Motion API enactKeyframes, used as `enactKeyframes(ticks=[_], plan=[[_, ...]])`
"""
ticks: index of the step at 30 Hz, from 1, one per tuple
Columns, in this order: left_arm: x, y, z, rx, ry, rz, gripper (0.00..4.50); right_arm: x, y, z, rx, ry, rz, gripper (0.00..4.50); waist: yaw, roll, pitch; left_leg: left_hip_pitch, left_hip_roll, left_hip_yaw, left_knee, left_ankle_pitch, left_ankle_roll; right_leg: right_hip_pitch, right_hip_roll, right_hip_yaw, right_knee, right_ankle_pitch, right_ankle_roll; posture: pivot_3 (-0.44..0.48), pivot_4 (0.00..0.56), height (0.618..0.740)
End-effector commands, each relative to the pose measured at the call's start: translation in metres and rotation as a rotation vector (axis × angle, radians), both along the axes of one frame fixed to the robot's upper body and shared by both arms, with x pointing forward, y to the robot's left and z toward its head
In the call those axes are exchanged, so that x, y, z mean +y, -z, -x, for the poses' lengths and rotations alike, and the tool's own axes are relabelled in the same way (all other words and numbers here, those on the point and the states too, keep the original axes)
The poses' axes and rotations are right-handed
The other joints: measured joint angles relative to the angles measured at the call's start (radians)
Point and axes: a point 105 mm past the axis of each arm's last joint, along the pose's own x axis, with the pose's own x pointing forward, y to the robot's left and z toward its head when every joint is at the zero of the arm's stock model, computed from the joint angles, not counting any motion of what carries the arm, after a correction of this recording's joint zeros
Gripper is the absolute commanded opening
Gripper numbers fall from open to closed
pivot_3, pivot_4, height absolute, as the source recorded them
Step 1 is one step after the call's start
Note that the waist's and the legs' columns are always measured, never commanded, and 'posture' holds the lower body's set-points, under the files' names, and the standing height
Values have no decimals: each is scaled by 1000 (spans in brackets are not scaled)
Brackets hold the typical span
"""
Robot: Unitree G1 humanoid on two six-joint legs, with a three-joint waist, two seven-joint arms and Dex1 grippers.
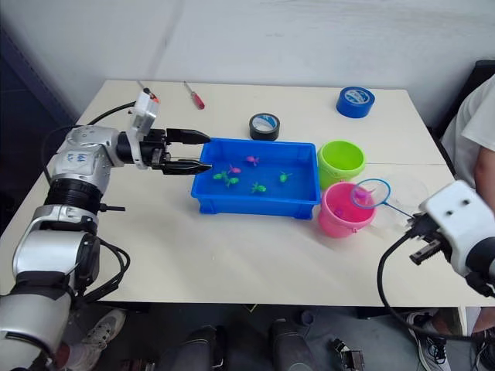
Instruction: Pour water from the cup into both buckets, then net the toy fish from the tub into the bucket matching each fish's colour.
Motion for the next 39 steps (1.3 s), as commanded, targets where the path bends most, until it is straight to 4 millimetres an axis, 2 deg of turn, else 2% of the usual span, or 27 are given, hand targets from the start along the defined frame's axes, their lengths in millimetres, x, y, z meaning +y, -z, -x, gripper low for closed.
enactKeyframes(ticks=[1,11,15,22,28,39], plan=[[-7,-13,-1,-53,31,-2,4470,18,-16,0,-145,-100,237,0,1,0,0,0,0,0,0,0,0,0,1,0,0,0,0,0,150,734],[-12,-11,-3,-52,43,3,4470,26,-14,5,-249,-234,569,0,2,0,0,1,1,1,0,0,-1,0,8,2,-1,1,2,0,150,734],[-13,-10,-3,-50,45,4,4470,29,-17,7,-305,-269,646,0,2,0,0,1,1,2,0,0,-1,0,8,2,-1,1,2,0,150,734],[-13,-10,-3,-48,43,7,4470,24,-9,10,-315,-268,797,0,4,0,0,1,1,2,0,0,-1,0,8,2,0,1,2,0,150,734],[-12,-9,-3,-47,43,7,4470,25,7,9,-292,-278,854,0,3,0,0,2,1,3,1,0,-1,0,8,2,1,1,2,0,150,734],[-7,-9,-2,-47,32,5,4470,27,14,6,-307,-285,997,0,4,0,0,2,0,4,2,1,-1,0,8,2,3,1,2,0,150,734]])
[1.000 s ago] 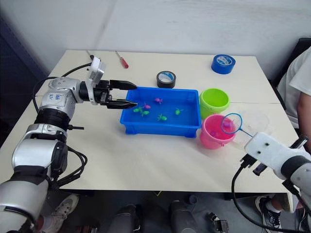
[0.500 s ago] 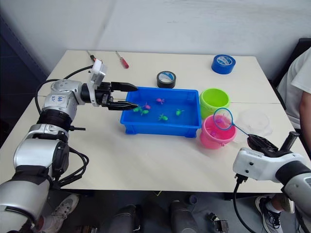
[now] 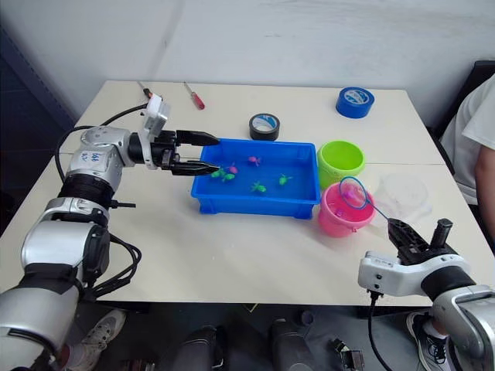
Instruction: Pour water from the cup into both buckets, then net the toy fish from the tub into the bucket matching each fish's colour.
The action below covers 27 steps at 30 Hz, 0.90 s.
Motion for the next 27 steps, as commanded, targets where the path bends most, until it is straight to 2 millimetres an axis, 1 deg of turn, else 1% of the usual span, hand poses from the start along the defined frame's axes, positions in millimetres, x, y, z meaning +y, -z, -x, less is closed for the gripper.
enactKeyframes(ticks=[1,9,14,16,19,20,22,23,24,25,26,27], plan=[[3,-13,2,-49,8,3,4470,-1,-5,1,-42,8,59,0,0,0,0,0,0,0,0,0,0,0,0,0,1,0,0,0,150,734],[4,-12,3,-49,7,-2,4470,-1,-7,2,-86,19,133,0,-1,0,0,1,0,0,1,0,0,0,0,0,3,0,0,0,150,734],[3,-12,3,-51,13,1,4470,1,-6,1,-101,20,115,0,-1,0,0,1,0,0,1,0,-1,0,0,0,3,0,0,0,150,734],[4,-13,4,-51,13,0,4470,3,-10,0,-119,14,83,0,-2,0,0,1,0,0,1,0,-1,0,0,0,3,0,0,0,150,734],[8,-15,4,-53,7,-1,4470,13,-25,-4,-169,-22,2,0,-5,0,0,1,0,1,2,0,-1,0,0,0,4,0,0,0,150,734],[12,-16,4,-57,-7,-2,4470,20,-33,-8,-188,-58,-38,0,-7,0,0,2,0,2,2,0,-1,0,0,1,4,0,0,0,150,734],[24,-19,1,-67,-62,-4,4470,32,-50,-23,-205,-108,-229,0,-14,-1,0,6,0,6,2,1,-2,1,0,3,7,0,-1,0,150,734],[32,-19,0,-71,-100,-7,4470,35,-58,-32,-195,-118,-342,0,-12,-1,0,7,0,6,1,1,-2,1,0,3,7,0,-1,0,150,734],[44,-20,-2,-79,-153,-14,4470,36,-66,-44,-182,-117,-502,0,-22,-4,2,10,0,5,0,1,-2,4,0,3,7,0,-1,0,150,734],[57,-20,-2,-80,-209,-18,4470,41,-70,-57,-130,-131,-647,0,-33,-5,3,15,1,7,0,0,-3,9,0,5,5,0,-2,0,150,734],[70,-20,-2,-79,-261,-22,4470,50,-67,-67,-30,-143,-779,0,-37,-5,3,16,2,6,0,-1,-4,11,0,4,5,1,-4,0,150,734],[78,-21,-1,-79,-291,-23,4470,56,-65,-73,44,-151,-851,0,-39,-5,3,18,3,5,0,-1,-5,12,0,3,5,0,-5,0,150,734]])
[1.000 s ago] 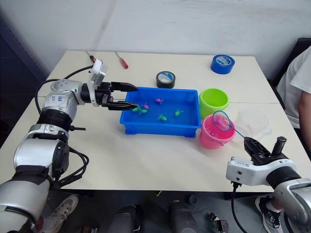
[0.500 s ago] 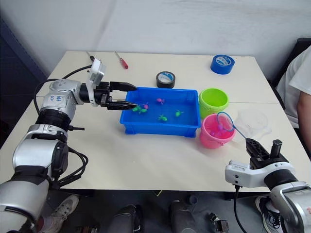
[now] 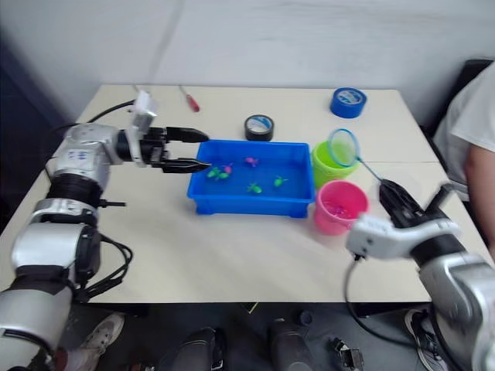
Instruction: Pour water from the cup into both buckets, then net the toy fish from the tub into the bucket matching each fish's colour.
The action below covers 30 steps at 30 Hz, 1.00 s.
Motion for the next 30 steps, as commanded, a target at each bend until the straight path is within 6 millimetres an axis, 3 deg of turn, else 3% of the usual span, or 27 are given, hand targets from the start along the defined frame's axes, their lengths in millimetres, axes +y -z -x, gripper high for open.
enactKeyframes(ticks=[1,5,11,19,30], plan=[[35,-12,2,-44,-138,1,4470,17,15,-22,305,-121,-306,0,0,0,0,1,2,-1,0,0,-1,1,0,-1,1,-1,-1,0,150,734],[63,-3,15,-13,-207,-43,4470,50,20,-42,539,-220,-626,0,3,0,0,-2,7,-4,0,-1,-3,-2,0,-3,3,-3,-5,0,150,734],[82,1,31,13,-292,-23,4470,82,25,-55,756,-234,-815,0,7,0,0,-8,6,-9,0,0,-5,-8,-4,-4,7,-5,-8,0,150,734],[80,6,44,21,-325,-11,4470,100,32,-78,890,-143,-982,0,-1,0,0,-12,4,-9,0,1,-4,-13,-5,-4,8,-5,-8,0,150,734],[81,17,49,16,-364,-76,4470,108,66,-102,969,-9,-984,0,-2,0,0,-19,3,-10,0,2,-4,-20,-6,-5,7,-4,-8,0,150,734]])
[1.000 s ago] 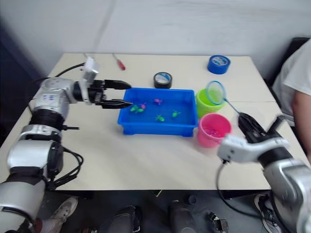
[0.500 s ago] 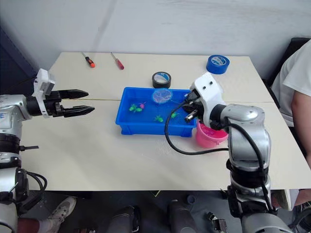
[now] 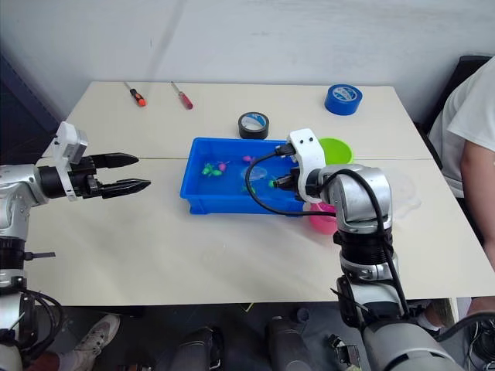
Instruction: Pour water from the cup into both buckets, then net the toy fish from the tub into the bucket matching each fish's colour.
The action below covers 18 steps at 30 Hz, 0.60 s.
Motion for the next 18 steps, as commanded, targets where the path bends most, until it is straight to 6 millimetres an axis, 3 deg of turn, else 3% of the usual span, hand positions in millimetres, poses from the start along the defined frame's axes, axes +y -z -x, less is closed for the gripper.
enactKeyframes(ticks=[1,9,18], plan=[[-3,-15,2,-76,7,-29,4470,4,-5,-7,-41,3,16,0,1,0,0,0,0,0,0,0,0,0,0,0,0,0,0,0,150,734],[-5,-19,3,-117,-22,-37,4470,17,9,-32,-62,39,11,0,-12,0,0,0,0,0,-1,0,0,0,0,0,0,0,0,0,150,734],[-1,-22,9,-122,-47,-55,4470,29,-5,-54,-154,63,-47,0,-28,0,0,0,0,0,-3,0,0,0,0,0,-1,0,0,0,150,734]])
